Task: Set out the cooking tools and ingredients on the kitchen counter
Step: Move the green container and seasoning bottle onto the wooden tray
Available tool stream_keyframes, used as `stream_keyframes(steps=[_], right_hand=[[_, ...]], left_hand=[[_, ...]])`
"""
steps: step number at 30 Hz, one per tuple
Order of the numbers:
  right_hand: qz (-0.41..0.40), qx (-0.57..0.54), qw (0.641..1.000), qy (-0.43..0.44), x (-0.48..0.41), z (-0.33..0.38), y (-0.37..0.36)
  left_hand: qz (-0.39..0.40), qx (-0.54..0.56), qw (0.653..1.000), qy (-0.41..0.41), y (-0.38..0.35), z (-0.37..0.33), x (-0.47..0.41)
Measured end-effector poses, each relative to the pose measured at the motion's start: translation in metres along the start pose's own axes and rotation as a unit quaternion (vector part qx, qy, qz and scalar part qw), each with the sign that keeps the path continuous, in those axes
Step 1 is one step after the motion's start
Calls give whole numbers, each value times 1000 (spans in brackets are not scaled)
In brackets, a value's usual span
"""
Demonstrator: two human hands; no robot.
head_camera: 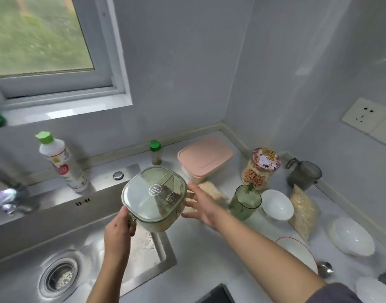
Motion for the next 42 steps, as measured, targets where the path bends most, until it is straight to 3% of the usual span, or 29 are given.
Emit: stream_keyframes(steps=[4, 9, 16, 24, 33, 42], right_hand=[[-70, 67, 995, -9, -50, 22, -19], [-101, 171, 980, 31, -121, 46, -45], [-155, 220, 958, 102, -208, 49, -72], [-208, 254, 938, 112, -262, 41, -73], [-246, 93, 950, 169, -162, 40, -65], [-361, 78, 913, 175, 17, 28, 7]], left_hand=[[-40, 9, 999, 0, 21, -7, -34], [-69, 29, 997, 2, 42, -4, -83], [-78, 22, 997, 18, 63, 19, -120], [-65, 2, 998, 14, 63, 31, -149], [-24, 5, 1000, 5, 44, 31, -139], [62, -16, 997, -47, 1, -5, -51]])
Point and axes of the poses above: each hand's wrist, its own x-axis away from the middle knuckle, its own y-axis out of the back of the hand, z = x × y, the point moved 1 cm from there along -x, towards the middle knuckle
